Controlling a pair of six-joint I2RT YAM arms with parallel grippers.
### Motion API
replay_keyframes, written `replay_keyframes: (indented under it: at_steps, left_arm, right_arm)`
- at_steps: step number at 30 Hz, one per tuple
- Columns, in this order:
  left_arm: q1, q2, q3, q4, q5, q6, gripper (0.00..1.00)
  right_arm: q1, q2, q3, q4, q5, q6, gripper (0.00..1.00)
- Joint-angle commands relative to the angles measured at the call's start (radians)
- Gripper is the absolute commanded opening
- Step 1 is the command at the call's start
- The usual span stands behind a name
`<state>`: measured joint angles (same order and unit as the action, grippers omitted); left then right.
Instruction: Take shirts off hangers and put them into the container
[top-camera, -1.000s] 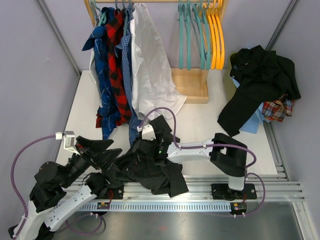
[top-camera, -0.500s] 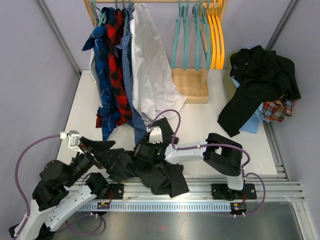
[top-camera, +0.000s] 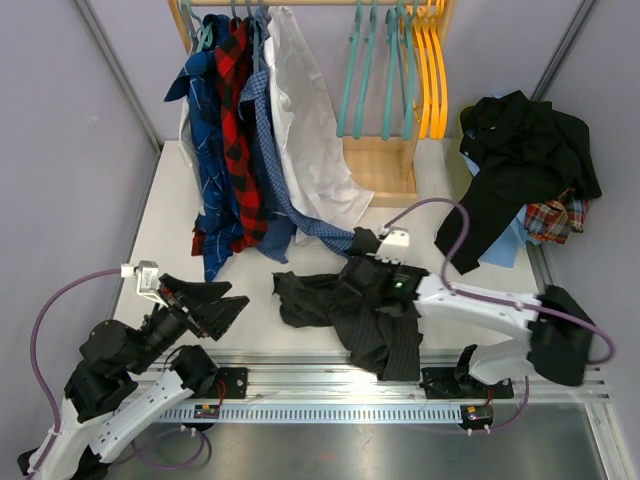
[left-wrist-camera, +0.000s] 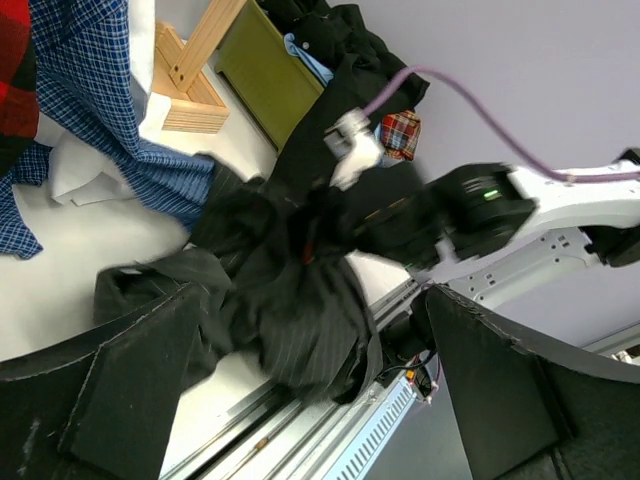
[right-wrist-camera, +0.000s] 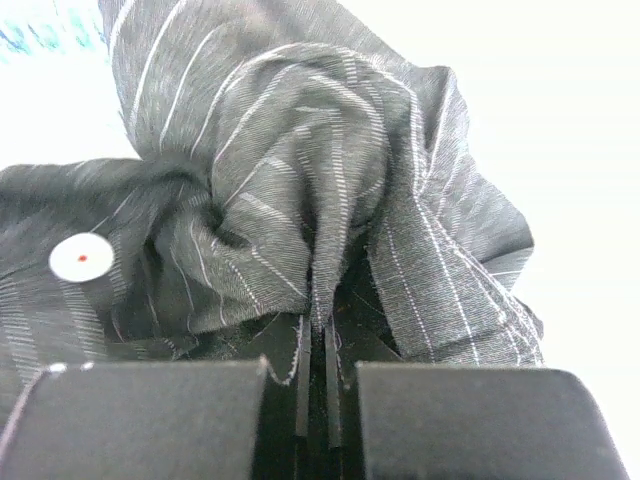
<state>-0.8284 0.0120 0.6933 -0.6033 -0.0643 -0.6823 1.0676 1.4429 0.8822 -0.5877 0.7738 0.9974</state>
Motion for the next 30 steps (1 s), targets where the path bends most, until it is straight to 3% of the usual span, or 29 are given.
replay_keyframes:
  at_steps: [1, 8, 14, 15, 16, 18, 19, 22, 25, 28, 30]
  left_arm:
    - [0.002, -0.070, 0.005, 0.040, 0.012, -0.005, 0.99]
    - [0.002, -0.041, 0.003, 0.068, 0.029, -0.005, 0.99]
    - [0.002, 0.009, -0.014, 0.123, 0.058, -0.013, 0.99]
    - [0.002, 0.016, -0.014, 0.128, 0.058, -0.013, 0.99]
    - [0.002, 0.022, -0.017, 0.138, 0.058, -0.014, 0.99]
    - [0.002, 0.029, -0.023, 0.146, 0.060, -0.014, 0.99]
    - [0.002, 0.031, -0.025, 0.158, 0.058, -0.014, 0.99]
    - [0.002, 0.036, -0.031, 0.166, 0.086, -0.020, 0.99]
    - [0.002, 0.034, -0.028, 0.158, 0.084, -0.017, 0.99]
    - [0.002, 0.028, -0.032, 0.158, 0.083, -0.016, 0.99]
    - [0.002, 0.022, -0.037, 0.160, 0.083, -0.019, 0.99]
  right_arm:
    - [-0.052, -0.259, 0.012, -0.142, 0.175, 0.024, 0.00]
    - [-0.095, -0.634, 0.083, -0.337, 0.355, -0.031, 0.01]
    - [-0.095, -0.805, 0.176, -0.411, 0.427, -0.089, 0.18]
    - [-0.097, -0.809, 0.176, -0.400, 0.406, -0.132, 0.28]
    - [-0.095, -0.809, 0.173, -0.358, 0.341, -0.167, 0.32]
    - [-0.097, -0.782, 0.169, -0.353, 0.267, -0.194, 0.44]
    - [-0.097, -0.732, 0.170, -0.369, 0.202, -0.192, 0.60]
    - [-0.095, -0.565, 0.178, -0.392, 0.025, -0.241, 0.79]
    - [-0.095, -0.378, 0.205, -0.458, -0.114, -0.246, 0.85]
    - [-0.095, -0.252, 0.199, -0.483, -0.179, -0.263, 0.99]
    - [-0.095, -0.216, 0.183, -0.512, -0.180, -0.238, 0.99]
